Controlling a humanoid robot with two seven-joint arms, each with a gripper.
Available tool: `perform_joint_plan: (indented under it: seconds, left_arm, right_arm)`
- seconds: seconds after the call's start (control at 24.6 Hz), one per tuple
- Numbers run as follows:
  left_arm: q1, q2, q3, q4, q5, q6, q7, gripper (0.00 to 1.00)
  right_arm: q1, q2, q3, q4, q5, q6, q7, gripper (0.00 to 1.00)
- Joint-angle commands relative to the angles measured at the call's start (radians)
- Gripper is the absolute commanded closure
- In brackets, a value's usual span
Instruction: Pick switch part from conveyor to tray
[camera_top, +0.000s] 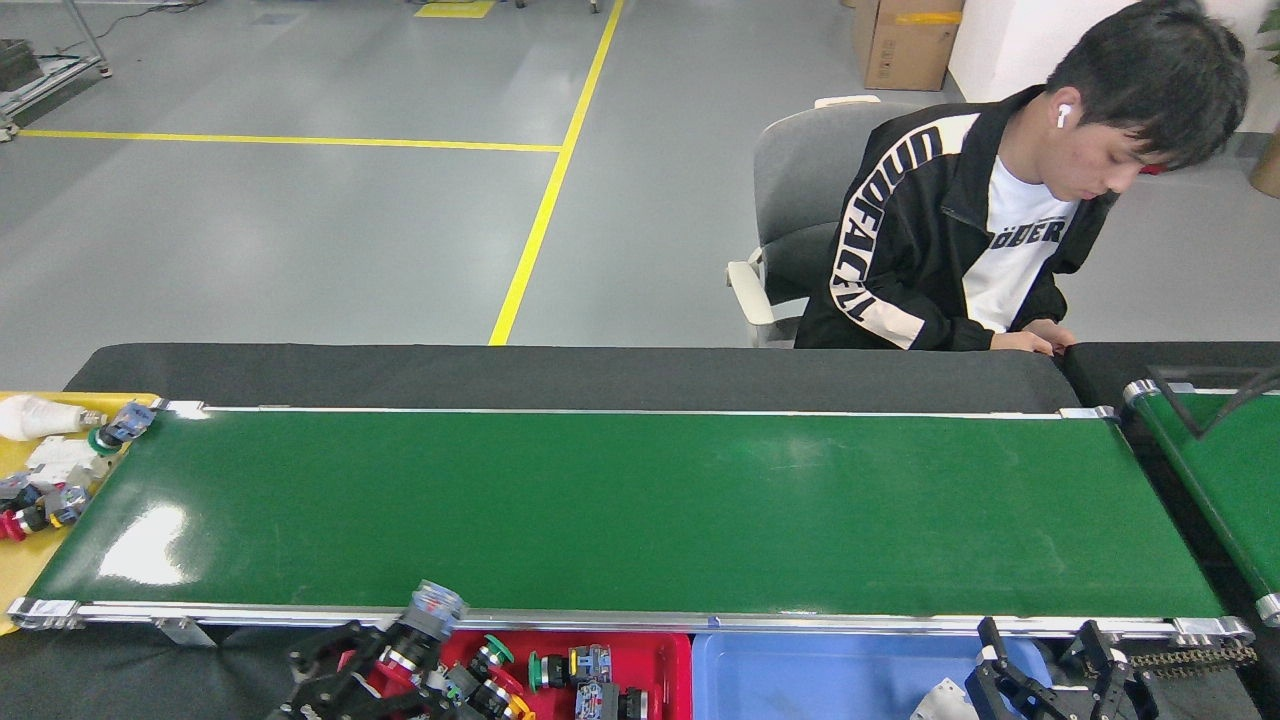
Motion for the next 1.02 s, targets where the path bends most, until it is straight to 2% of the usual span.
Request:
perform_joint_plan:
  seconds: [0.0, 0.04, 0.16, 0.24, 0.41, 0.49, 0.57, 0.65, 0.69, 0.77, 0.85, 0.97]
  left_arm:
    - [0.007, -0.011, 0.000, -0.023, -0.007, -0.010, 0.022, 0.27]
    - [0.010, -0.031, 0.006, -0.030, -0.007, -0.007, 0.022, 0.00]
    - [0.016, -0.082, 0.028, -0.037, -0.008, -0.004, 0.022, 0.00]
    - [0.017, -0.111, 0.089, -0.037, -0.007, 0.001, 0.022, 0.00]
    - [0.019, -0.252, 0.284, -0.044, 0.025, -0.003, 0.007, 0.00]
    - [0.019, -0.304, 0.367, -0.044, 0.074, -0.006, -0.036, 0.00]
    - [0.021, -0.322, 0.416, -0.044, 0.096, 0.007, -0.092, 0.00]
    - [0.021, -0.329, 0.422, -0.046, 0.087, 0.083, -0.126, 0.00]
    - [0.021, -0.319, 0.410, -0.047, 0.065, 0.155, -0.139, 0.01]
    - [0.025, -0.316, 0.390, -0.047, -0.025, 0.223, -0.139, 0.03]
    - [0.033, -0.329, 0.393, -0.047, -0.103, 0.258, -0.139, 0.06]
    - [0.051, -0.336, 0.375, -0.047, -0.136, 0.341, -0.140, 0.06]
  right_arm:
    - [-0.006, 0.002, -0.005, -0.016, -0.004, -0.007, -0.001, 0.03]
    - [-0.007, 0.002, -0.005, -0.016, -0.004, -0.010, -0.001, 0.03]
    - [-0.012, 0.002, -0.004, -0.017, -0.005, -0.015, -0.001, 0.03]
    - [-0.012, 0.002, -0.004, -0.017, -0.015, -0.015, -0.001, 0.03]
    - [-0.016, 0.003, -0.004, -0.020, -0.016, -0.015, -0.002, 0.03]
    - [-0.021, 0.003, -0.004, -0.020, -0.024, -0.016, -0.004, 0.03]
    - [-0.022, 0.003, -0.004, -0.022, -0.042, -0.016, -0.008, 0.03]
    - [-0.022, 0.003, -0.004, -0.034, -0.050, -0.018, -0.007, 0.02]
    - [-0.013, 0.005, -0.005, -0.058, -0.053, -0.016, -0.007, 0.02]
    - [0.002, 0.006, -0.007, -0.075, -0.053, -0.007, -0.010, 0.02]
    - [0.016, 0.020, -0.019, -0.075, -0.053, -0.001, -0.010, 0.02]
    - [0.042, 0.040, -0.061, -0.075, -0.053, 0.013, -0.011, 0.02]
